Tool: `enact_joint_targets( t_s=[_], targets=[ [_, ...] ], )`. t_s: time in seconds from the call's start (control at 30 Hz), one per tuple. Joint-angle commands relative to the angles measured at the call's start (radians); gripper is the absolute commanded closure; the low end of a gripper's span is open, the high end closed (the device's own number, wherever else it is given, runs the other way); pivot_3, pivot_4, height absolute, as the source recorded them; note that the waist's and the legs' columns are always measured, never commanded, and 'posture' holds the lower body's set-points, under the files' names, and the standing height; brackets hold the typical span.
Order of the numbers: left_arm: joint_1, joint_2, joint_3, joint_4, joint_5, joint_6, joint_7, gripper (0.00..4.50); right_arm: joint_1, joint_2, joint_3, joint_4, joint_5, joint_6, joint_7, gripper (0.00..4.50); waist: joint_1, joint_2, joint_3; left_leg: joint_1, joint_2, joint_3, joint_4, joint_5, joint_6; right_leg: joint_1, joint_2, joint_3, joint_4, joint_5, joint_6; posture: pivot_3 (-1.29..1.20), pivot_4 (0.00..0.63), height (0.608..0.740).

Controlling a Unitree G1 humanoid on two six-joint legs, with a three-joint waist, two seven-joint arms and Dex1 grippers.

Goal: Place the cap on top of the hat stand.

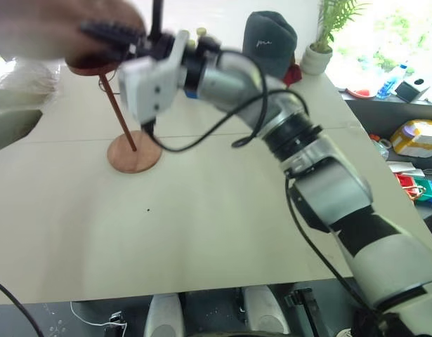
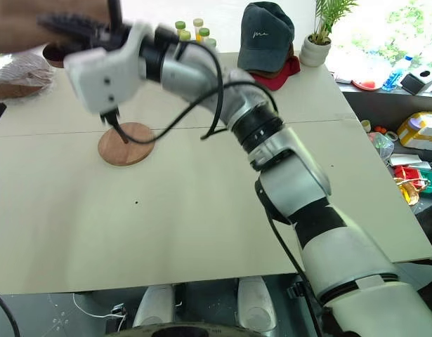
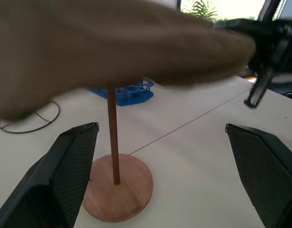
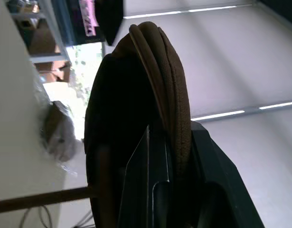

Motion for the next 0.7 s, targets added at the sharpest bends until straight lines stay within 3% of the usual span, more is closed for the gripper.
enact_joint_targets(
  t_s=[0.03,0.2,0.4,0.7],
  targets=[
    [-0.015,0.005,0.034,-0.012,-0.020,-0.022,0.019,0.00,-0.021,0.042,0.008,0.035,-0.016,0.040,0.002,4.43,0.000,-0.001,0.000,0.000,0.000,0.000,0.000,0.000,0.000,0.000,0.000,0.000,0.000,0.000,0.000,0.00,0.150,0.728],
    [-0.026,0.005,0.027,-0.015,-0.037,-0.026,0.037,0.00,-0.072,0.048,-0.006,0.120,-0.051,0.084,-0.048,4.43,0.000,-0.001,-0.001,0.000,0.000,0.000,0.000,0.001,-0.002,0.000,0.000,0.000,0.000,0.000,-0.002,0.00,0.150,0.728],
    [-0.023,0.008,0.016,-0.005,-0.040,-0.038,0.037,0.00,-0.104,0.008,-0.057,0.085,-0.024,0.109,-0.044,4.43,0.000,-0.001,-0.001,0.000,0.000,0.000,0.000,0.002,-0.004,0.000,0.000,0.000,0.000,0.000,-0.003,0.00,0.150,0.728],
    [-0.040,0.027,-0.017,0.025,-0.030,-0.064,0.023,0.00,0.001,-0.053,-0.051,-0.035,-0.022,0.115,0.005,4.43,0.001,-0.002,-0.001,0.000,0.000,0.000,-0.001,0.002,-0.004,0.000,0.000,0.000,0.000,0.000,-0.002,0.00,0.150,0.728]
  ],
)
